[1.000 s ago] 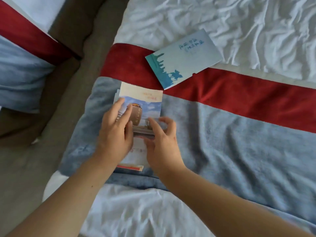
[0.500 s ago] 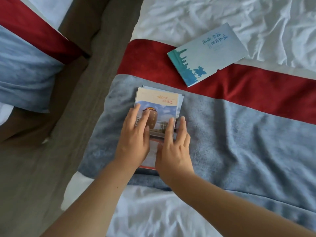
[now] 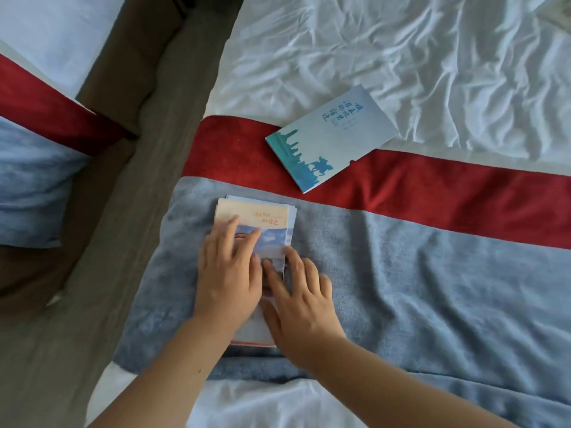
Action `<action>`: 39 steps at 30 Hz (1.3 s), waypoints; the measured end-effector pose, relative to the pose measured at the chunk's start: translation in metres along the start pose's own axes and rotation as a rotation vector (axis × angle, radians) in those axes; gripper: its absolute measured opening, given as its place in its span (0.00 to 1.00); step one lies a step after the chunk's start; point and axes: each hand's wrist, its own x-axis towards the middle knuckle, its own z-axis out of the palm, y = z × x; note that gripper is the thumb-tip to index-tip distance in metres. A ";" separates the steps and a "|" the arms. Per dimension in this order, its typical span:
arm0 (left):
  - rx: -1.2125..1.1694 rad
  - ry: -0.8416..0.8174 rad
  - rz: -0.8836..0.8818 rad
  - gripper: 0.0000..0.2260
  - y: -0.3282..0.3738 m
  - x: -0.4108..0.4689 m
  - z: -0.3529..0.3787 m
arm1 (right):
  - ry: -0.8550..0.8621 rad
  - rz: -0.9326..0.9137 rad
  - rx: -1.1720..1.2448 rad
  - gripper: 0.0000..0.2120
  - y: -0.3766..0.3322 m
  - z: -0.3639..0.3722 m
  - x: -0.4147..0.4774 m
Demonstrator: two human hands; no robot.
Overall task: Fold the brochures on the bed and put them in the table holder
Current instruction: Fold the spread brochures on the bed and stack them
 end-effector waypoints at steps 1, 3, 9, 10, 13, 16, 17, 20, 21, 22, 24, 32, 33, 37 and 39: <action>0.010 -0.010 0.006 0.21 0.006 0.008 -0.001 | -0.002 -0.012 -0.009 0.28 0.009 -0.007 0.001; 0.028 -0.039 0.025 0.24 0.022 0.026 -0.003 | 0.021 -0.001 -0.026 0.27 0.031 -0.023 0.002; 0.097 -0.160 0.076 0.37 0.079 0.113 0.010 | 0.088 0.125 -0.090 0.31 0.132 -0.080 0.006; 0.103 -0.164 0.045 0.42 0.088 0.130 0.015 | 0.098 0.143 -0.109 0.32 0.152 -0.088 0.006; 0.058 -0.118 0.005 0.54 0.117 0.175 0.037 | 0.127 0.209 -0.105 0.34 0.214 -0.109 0.007; 0.018 -0.081 0.110 0.48 0.156 0.210 0.064 | 0.166 0.259 -0.089 0.34 0.274 -0.123 0.008; 0.029 -0.069 0.157 0.47 0.172 0.221 0.073 | 0.184 0.277 -0.091 0.33 0.295 -0.127 0.008; 0.068 -0.040 0.210 0.46 0.219 0.253 0.096 | 0.251 0.309 -0.093 0.33 0.355 -0.142 0.012; 0.087 -0.031 0.221 0.46 0.237 0.268 0.105 | 0.258 0.323 -0.084 0.32 0.376 -0.148 0.018; 0.109 -0.027 0.231 0.46 0.251 0.279 0.112 | 0.263 0.329 -0.079 0.32 0.391 -0.156 0.025; 0.131 -0.010 0.212 0.40 0.287 0.304 0.129 | 0.286 0.291 -0.030 0.31 0.424 -0.171 0.049; 0.126 0.194 0.277 0.27 0.379 0.401 0.209 | 0.408 0.460 0.010 0.33 0.562 -0.263 0.186; 0.133 0.242 0.292 0.26 0.376 0.406 0.217 | 0.404 0.481 0.001 0.33 0.575 -0.273 0.200; 0.102 0.319 0.303 0.27 0.366 0.422 0.237 | 0.383 0.499 -0.074 0.31 0.617 -0.307 0.240; 0.090 0.317 0.305 0.27 0.366 0.422 0.239 | 0.400 0.533 -0.069 0.25 0.630 -0.318 0.251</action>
